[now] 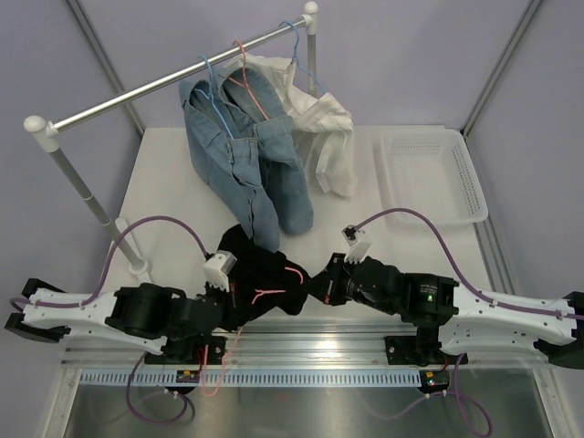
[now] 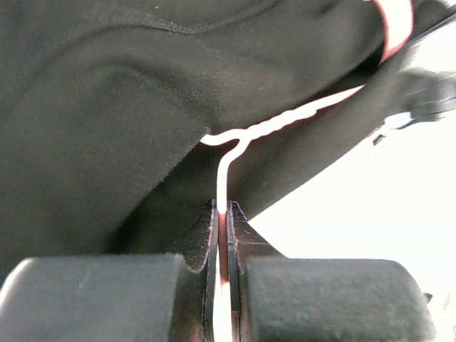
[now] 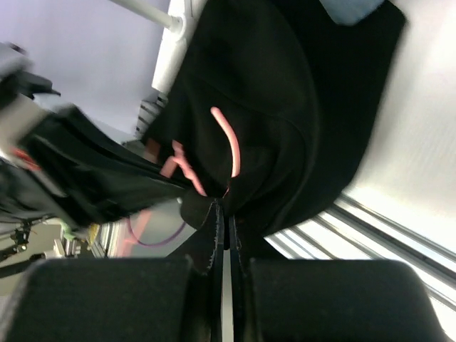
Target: Remove the skirt from the hanger
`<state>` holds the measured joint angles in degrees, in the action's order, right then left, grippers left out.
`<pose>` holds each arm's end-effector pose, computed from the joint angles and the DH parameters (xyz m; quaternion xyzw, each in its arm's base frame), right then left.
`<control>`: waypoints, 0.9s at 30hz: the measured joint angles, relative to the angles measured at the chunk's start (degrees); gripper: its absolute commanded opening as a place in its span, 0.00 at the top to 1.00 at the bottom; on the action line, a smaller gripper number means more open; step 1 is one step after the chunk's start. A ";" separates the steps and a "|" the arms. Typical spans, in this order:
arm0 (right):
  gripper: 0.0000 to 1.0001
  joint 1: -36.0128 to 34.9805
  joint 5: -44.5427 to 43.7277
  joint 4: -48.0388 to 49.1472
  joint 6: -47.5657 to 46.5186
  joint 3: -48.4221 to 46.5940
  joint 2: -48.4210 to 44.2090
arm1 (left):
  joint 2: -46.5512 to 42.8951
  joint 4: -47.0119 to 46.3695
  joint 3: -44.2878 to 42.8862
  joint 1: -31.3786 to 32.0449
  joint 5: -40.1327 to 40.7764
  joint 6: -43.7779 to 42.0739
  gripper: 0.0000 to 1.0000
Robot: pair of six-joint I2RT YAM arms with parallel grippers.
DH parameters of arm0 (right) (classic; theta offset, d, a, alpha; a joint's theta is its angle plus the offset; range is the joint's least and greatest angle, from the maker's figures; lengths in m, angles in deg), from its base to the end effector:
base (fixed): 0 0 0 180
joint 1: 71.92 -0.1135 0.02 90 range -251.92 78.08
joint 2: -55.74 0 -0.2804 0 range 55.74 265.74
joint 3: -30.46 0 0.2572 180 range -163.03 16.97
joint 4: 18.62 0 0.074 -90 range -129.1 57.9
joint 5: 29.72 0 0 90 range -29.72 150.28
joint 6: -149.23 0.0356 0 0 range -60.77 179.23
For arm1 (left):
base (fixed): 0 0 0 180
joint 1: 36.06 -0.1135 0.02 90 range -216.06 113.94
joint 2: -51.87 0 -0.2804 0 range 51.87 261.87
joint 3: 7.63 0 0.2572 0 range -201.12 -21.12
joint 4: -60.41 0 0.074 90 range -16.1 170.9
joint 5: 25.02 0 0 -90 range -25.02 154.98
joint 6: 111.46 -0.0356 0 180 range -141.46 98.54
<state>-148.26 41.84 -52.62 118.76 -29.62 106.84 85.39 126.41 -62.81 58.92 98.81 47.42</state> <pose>0.0571 0.1874 0.3263 -0.0366 0.8362 0.4406 0.3244 0.0111 -0.1007 0.2909 0.0891 0.8845 -0.3299 0.3176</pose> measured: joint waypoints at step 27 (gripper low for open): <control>1.00 6.43 -4.92 -10.10 -8.04 -9.44 7.65 | -2.40 -16.61 -8.94 0.00 -9.20 -14.16 1.00</control>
<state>-141.83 36.93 -62.71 110.72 -39.06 114.48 82.99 109.80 -71.75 58.92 89.61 33.26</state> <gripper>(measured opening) 0.030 0.028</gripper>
